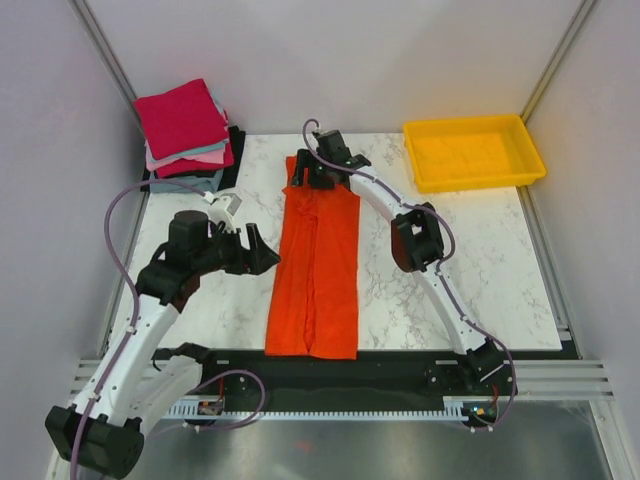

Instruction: Fold and stack the t-shirts

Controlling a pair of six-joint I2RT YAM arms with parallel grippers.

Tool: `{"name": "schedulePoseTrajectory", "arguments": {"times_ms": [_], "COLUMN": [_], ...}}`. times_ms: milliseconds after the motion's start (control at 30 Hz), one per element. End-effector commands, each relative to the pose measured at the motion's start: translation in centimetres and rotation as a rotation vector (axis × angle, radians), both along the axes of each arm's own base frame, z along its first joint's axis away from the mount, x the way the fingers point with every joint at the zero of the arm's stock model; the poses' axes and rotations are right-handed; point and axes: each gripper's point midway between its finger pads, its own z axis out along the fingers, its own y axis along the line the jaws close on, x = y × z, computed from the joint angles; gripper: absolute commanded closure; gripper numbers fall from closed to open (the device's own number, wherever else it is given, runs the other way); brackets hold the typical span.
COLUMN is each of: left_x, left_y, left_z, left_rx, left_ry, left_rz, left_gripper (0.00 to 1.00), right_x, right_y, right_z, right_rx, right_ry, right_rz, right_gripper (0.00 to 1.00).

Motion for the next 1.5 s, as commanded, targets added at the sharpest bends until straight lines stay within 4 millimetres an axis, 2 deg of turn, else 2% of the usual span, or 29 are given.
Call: {"name": "schedulePoseTrajectory", "arguments": {"times_ms": [0,200,267,367,433,467,500,533,633,667,733,767,800,867,900,933,967,1000,1033,1067,1100,1133,1167,1200,1233,1267,1300,1333,1467], "left_x": [-1.3,-1.9,-1.6,-1.4,-1.4,-1.3,-1.3,-1.2,-0.9,-0.8,-0.1,0.1,0.3,0.7,0.7,0.7,0.5,0.4,0.3,-0.1,-0.3,-0.6,-0.9,-1.1,-1.7,-1.7,-1.9,-2.3,-3.2], "left_y": [-0.9,-1.0,-1.1,-1.2,-1.2,-1.1,-1.0,-0.9,-0.4,-0.2,0.7,0.9,1.2,1.7,1.8,2.2,2.1,2.1,2.4,1.9,1.9,2.2,2.2,2.3,2.5,2.3,2.3,2.6,2.7], "left_z": [-0.3,-0.1,-0.5,-0.9,-1.0,-0.9,-0.8,-0.8,-0.8,-0.8,-1.3,-1.5,-1.9,-2.9,-3.5,-4.8,-5.6,-6.3,-7.6,-8.6,-9.3,-10.5,-11.2,-11.7,-12.8,-12.6,-12.8,-13.7,-14.9], "left_rx": [-0.062,-0.078,-0.088,-0.084,-0.079,-0.078,-0.074,-0.073,-0.058,-0.055,-0.024,-0.026,-0.021,-0.02,-0.016,0.003,-0.004,0.003,0.027,0.038,0.054,0.081,0.078,0.076,0.083,0.059,0.052,0.059,0.04], "left_ry": [0.005,-0.057,-0.063,-0.046,-0.044,-0.047,-0.052,-0.055,-0.065,-0.065,-0.052,-0.035,-0.019,0.026,0.051,0.09,0.126,0.152,0.181,0.219,0.238,0.255,0.28,0.289,0.308,0.294,0.291,0.304,0.332], "left_rz": [-0.055,-0.079,-0.07,-0.08,-0.076,-0.07,-0.062,-0.056,-0.022,-0.002,0.062,0.095,0.123,0.188,0.205,0.233,0.252,0.27,0.301,0.307,0.318,0.343,0.357,0.367,0.379,0.383,0.384,0.4,0.431], "left_gripper": [0.13,0.13,0.13,0.13,0.13,0.12,0.13,0.13,0.13,0.13,0.13,0.14,0.14,0.16,0.19,0.23,0.24,0.25,0.26,0.28,0.28,0.28,0.28,0.28,0.29,0.29,0.31,0.32,0.37], "right_x": [0.1,5.0,6.8,7.9,8.5,8.2,8.4,8.4,8.6,8.0,7.3,6.6,5.3,3.9,2.1,1.2,0.1,-2.1,-4.2,-6.1,-8.9,-12.2,-14.3,-16.7,-20.5,-22.5,-24.3,-27.3,-32.9], "right_y": [1.8,1.3,1.8,1.6,1.6,1.3,1.4,1.3,1.0,0.9,0.4,0.4,-0.2,-1.1,-2.3,-3.1,-4.0,-5.8,-7.1,-8.3,-9.9,-11.6,-12.3,-13.1,-14.0,-14.5,-14.9,-15.5,-15.7], "right_z": [-6.5,-6.0,-3.4,-2.3,0.9,0.4,3.2,4.2,9.9,13.6,16.8,19.0,24.3,25.7,30.4,26.8,26.2,29.3,22.7,21.0,22.4,15.8,14.3,15.2,10.4,10.9,9.8,6.7,5.3], "right_rx": [0.102,0.301,0.402,0.436,0.456,0.448,0.466,0.472,0.513,0.544,0.553,0.561,0.581,0.532,0.534,0.455,0.419,0.4,0.314,0.281,0.275,0.199,0.187,0.198,0.135,0.135,0.126,0.084,0.115], "right_ry": [0.085,-0.013,-0.112,-0.192,-0.274,-0.266,-0.312,-0.326,-0.387,-0.42,-0.452,-0.475,-0.543,-0.54,-0.593,-0.508,-0.479,-0.51,-0.364,-0.319,-0.32,-0.172,-0.13,-0.132,-0.021,-0.032,0.004,0.069,0.121], "right_rz": [0.02,-0.072,-0.065,-0.063,-0.055,-0.061,-0.051,-0.042,-0.008,0.023,0.045,0.071,0.094,0.099,0.09,0.075,0.056,0.021,-0.01,-0.026,-0.042,-0.072,-0.072,-0.069,-0.067,-0.064,-0.072,-0.069,-0.045], "right_gripper": [0.19,0.12,0.09,0.07,0.05,0.05,0.04,0.03,0.02,0.02,0.02,0.02,0.02,0.02,0.02,0.02,0.02,0.02,0.02,0.02,0.02,0.03,0.04,0.04,0.07,0.09,0.1,0.14,0.25]}}
